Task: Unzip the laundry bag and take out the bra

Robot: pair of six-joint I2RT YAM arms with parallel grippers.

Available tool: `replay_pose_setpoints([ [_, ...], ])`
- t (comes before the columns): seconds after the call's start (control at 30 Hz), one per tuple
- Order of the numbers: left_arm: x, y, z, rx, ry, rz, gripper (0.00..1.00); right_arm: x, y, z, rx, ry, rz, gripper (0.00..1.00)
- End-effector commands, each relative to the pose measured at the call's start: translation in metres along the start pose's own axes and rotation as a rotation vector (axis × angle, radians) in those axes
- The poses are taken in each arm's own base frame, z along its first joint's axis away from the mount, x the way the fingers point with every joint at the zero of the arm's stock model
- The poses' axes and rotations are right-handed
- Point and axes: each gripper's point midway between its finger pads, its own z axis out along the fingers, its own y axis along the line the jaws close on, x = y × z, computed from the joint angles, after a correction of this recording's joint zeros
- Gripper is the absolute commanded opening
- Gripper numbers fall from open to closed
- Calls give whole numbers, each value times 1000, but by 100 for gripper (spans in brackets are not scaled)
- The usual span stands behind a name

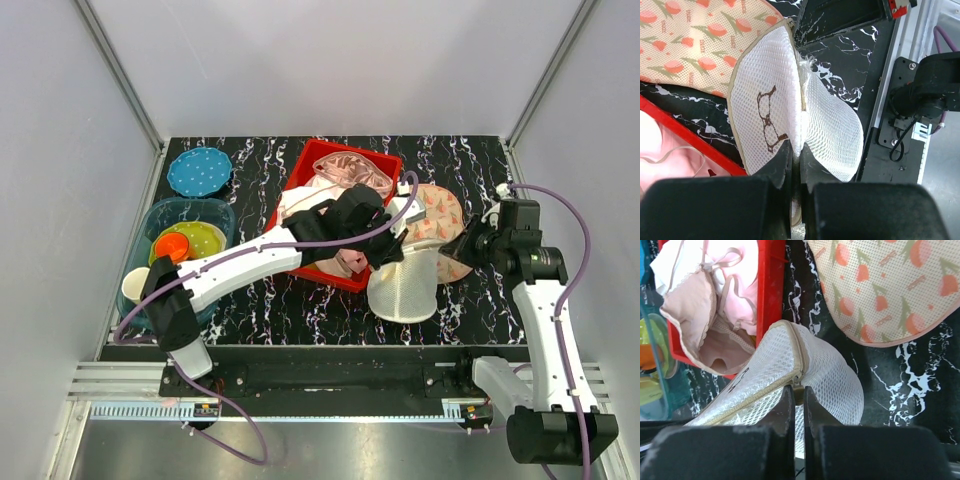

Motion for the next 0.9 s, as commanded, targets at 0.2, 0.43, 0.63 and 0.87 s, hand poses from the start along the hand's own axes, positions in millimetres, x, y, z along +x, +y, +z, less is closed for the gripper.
replay_pose_setpoints([
  [0.2, -41, -17, -40, 59, -167, 107, 0, -40, 15, -31, -51, -161, -23, 67],
  [0.43, -39, -19, -49, 55, -296, 198, 0, -56, 34, -22, -184, -131, 81, 93],
  [0.63, -42, -21, -60, 38, -402, 292, 0, -37, 49, 13, -359, 47, 211, 100],
  [0.87, -49, -24, -53, 45, -405, 353, 0, 7, 61, 17, -581, 231, 205, 99],
])
